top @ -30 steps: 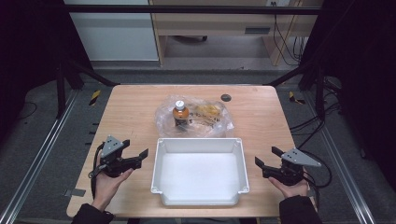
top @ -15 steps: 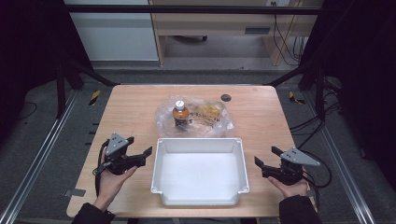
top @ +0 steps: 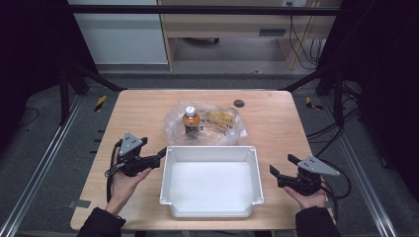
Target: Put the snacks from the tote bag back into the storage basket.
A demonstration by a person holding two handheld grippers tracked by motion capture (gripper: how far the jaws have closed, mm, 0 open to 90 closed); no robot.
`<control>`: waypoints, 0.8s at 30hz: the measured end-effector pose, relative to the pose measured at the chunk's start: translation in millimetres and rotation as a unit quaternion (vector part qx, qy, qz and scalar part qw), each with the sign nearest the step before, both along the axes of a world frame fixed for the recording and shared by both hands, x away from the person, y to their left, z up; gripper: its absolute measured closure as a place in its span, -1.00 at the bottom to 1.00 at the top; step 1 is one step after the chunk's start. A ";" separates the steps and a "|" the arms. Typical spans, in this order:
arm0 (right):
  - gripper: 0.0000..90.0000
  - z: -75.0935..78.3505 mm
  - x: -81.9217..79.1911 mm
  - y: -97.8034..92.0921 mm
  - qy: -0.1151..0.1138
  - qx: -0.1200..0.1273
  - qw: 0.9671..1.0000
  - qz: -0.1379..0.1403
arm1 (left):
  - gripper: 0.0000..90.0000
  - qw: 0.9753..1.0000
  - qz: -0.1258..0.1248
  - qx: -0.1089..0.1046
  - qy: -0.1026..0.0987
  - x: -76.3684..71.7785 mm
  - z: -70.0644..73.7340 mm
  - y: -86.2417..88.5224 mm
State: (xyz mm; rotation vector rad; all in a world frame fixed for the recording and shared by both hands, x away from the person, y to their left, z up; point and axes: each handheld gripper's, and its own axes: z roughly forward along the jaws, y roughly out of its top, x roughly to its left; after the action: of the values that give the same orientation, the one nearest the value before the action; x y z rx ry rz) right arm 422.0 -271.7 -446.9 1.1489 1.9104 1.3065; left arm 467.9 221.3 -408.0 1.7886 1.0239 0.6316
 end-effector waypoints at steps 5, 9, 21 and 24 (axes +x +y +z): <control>-0.56 0.4 0.0 -0.4 -0.001 0.001 1.000 0.000 | -0.55 1.000 -0.004 -0.003 -0.005 5.0 4.3 -8.1; -0.56 0.5 0.2 0.2 0.000 0.000 1.000 0.002 | -0.54 1.000 -0.005 -0.003 -0.006 8.9 7.1 -12.7; -0.56 1.8 0.7 2.4 0.000 -0.001 1.000 0.005 | -0.51 1.000 -0.007 0.001 -0.012 17.7 13.9 -23.1; -0.56 1.8 1.6 3.6 -0.002 -0.004 1.000 0.007 | -0.51 1.000 -0.009 0.002 -0.012 19.8 14.7 -26.2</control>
State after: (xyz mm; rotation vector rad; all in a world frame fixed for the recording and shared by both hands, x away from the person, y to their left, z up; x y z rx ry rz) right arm 423.6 -268.2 -445.1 1.1307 1.9226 1.3061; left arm 487.8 195.0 -393.3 1.7886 0.9895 0.6434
